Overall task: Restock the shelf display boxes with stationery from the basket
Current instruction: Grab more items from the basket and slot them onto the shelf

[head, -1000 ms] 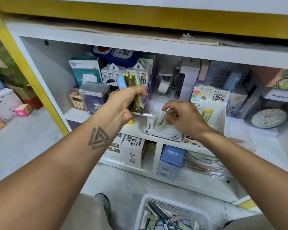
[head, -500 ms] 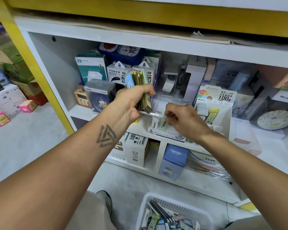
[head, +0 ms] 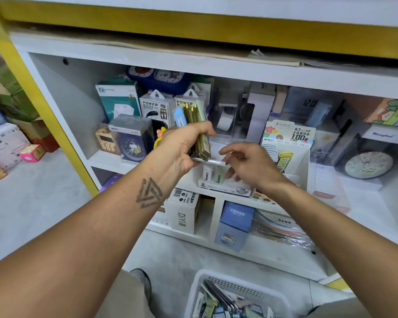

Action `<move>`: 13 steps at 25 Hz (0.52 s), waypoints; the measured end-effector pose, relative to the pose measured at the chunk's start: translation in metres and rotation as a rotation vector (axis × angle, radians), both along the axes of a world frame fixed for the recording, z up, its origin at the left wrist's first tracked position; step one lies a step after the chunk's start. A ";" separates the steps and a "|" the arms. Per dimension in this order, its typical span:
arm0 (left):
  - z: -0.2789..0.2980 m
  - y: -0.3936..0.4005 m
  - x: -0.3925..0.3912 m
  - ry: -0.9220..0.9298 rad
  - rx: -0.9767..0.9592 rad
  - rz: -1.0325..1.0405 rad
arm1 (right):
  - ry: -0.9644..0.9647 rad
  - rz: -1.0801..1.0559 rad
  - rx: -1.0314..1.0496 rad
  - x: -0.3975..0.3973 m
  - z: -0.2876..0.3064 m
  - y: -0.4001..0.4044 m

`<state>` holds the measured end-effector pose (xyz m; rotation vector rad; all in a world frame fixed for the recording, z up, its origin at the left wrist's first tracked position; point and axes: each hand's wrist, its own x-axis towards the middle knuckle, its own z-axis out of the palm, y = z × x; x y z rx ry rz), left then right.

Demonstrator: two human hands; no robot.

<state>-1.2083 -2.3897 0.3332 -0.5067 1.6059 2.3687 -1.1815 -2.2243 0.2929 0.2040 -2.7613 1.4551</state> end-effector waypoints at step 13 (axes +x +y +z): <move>-0.001 0.009 -0.004 0.056 -0.015 0.016 | -0.062 0.030 -0.294 0.011 0.021 0.033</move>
